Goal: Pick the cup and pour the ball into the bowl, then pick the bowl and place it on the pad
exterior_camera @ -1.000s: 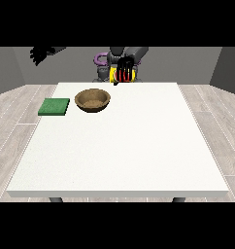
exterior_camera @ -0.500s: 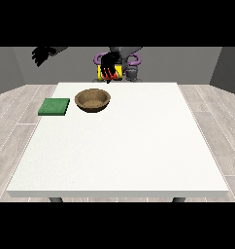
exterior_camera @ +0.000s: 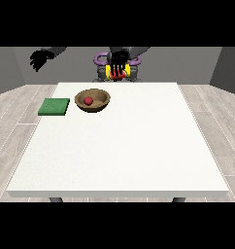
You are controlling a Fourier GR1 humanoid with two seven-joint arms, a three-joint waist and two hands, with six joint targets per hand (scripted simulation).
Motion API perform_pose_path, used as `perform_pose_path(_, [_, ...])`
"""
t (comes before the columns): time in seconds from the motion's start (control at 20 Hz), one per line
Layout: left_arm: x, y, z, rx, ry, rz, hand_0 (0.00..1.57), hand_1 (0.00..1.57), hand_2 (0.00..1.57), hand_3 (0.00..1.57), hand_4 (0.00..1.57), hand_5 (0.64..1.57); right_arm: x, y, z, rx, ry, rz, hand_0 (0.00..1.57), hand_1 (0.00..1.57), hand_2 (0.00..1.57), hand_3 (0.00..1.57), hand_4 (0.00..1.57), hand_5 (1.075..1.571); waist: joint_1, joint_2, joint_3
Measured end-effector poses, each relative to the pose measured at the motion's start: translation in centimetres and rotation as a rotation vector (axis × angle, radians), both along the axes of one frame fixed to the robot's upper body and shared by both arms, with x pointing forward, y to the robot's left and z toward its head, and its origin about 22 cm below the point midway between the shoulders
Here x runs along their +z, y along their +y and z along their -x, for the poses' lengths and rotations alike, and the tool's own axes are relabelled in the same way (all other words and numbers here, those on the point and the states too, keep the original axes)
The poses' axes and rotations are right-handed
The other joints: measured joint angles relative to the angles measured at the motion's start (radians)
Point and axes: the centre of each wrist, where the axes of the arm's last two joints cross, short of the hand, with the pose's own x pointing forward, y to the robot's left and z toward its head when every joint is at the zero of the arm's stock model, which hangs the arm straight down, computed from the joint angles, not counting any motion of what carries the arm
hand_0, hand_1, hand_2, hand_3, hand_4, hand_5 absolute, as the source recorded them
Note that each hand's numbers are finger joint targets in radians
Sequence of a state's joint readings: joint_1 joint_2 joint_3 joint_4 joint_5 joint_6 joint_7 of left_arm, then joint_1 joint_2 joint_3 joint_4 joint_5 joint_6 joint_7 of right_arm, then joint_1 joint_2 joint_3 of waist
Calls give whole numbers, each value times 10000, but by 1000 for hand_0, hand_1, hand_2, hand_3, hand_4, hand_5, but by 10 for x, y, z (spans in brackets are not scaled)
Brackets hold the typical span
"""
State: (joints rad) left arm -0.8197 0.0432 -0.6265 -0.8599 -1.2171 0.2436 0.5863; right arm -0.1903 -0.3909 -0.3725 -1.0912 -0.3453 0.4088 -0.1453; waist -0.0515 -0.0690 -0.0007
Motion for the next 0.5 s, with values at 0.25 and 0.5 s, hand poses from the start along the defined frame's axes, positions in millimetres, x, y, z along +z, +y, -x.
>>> perform_pose_path(0.25, [13,15,3,-110,-218,4448,622,622,279,0,1100,1571,-7,9,-1,-132,46,-302,0,0,0,0,712,1570,530,770,-50])
perform_pose_path(0.5, [67,26,4,-458,-633,9853,0,0,0,0,361,1465,-8,23,-11,-126,-89,-531,0,0,0,0,664,1571,897,1589,-147])
